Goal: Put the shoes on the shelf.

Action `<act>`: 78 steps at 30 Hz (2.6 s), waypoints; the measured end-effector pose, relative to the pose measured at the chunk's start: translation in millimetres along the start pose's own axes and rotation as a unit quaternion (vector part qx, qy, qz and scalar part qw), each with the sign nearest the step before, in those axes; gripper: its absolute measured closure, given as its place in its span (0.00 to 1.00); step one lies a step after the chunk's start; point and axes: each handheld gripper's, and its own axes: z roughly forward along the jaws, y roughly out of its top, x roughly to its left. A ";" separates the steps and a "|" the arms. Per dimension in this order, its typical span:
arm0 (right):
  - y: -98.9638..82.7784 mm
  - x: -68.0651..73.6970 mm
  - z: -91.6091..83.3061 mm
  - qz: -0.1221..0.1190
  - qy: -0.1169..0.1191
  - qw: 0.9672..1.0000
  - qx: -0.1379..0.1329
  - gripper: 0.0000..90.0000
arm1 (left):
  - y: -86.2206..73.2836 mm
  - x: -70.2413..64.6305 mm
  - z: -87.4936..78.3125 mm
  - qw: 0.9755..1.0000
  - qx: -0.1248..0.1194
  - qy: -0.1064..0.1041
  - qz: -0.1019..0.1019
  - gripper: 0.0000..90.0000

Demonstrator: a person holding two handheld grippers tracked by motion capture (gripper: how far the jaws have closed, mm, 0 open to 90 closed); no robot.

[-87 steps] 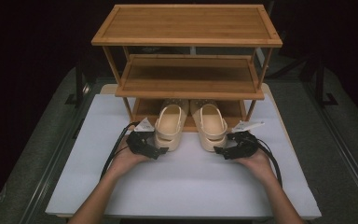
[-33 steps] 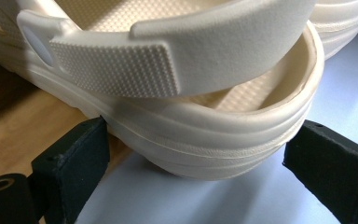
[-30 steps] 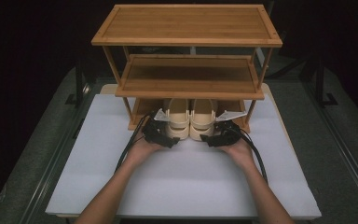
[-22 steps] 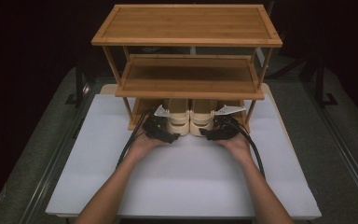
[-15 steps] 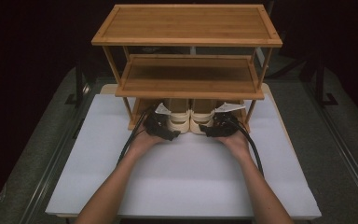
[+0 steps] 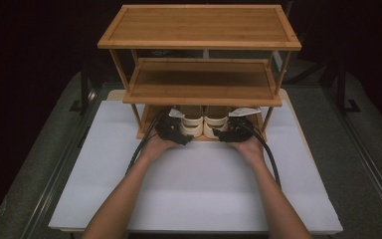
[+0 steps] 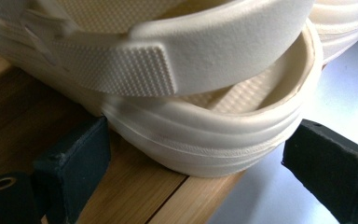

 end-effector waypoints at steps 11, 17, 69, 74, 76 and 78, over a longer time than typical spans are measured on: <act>-2.4 4.3 -18.7 0.013 0.008 0.999 0.041 0.15 | -6.4 -3.7 -26.8 1.000 -0.004 -0.006 -0.002 0.14; -4.5 6.4 -35.6 0.001 -0.006 0.999 0.046 0.11 | -13.7 -4.5 -43.3 1.000 -0.008 -0.006 0.005 0.12; -146.4 3.7 -180.6 0.024 -0.076 0.992 0.099 0.09 | -188.2 -32.2 -183.2 0.997 -0.005 0.052 -0.063 0.10; -151.3 3.9 -180.6 0.028 -0.076 0.991 0.108 0.09 | -201.6 -34.6 -186.3 0.996 -0.003 0.051 -0.068 0.10; -152.2 2.6 -180.3 0.031 -0.071 0.991 0.105 0.09 | -203.7 -34.6 -186.5 0.996 -0.005 0.052 -0.067 0.10; -153.1 2.2 -180.6 0.034 -0.070 0.992 0.103 0.09 | -207.2 -34.9 -186.5 0.997 -0.005 0.051 -0.066 0.09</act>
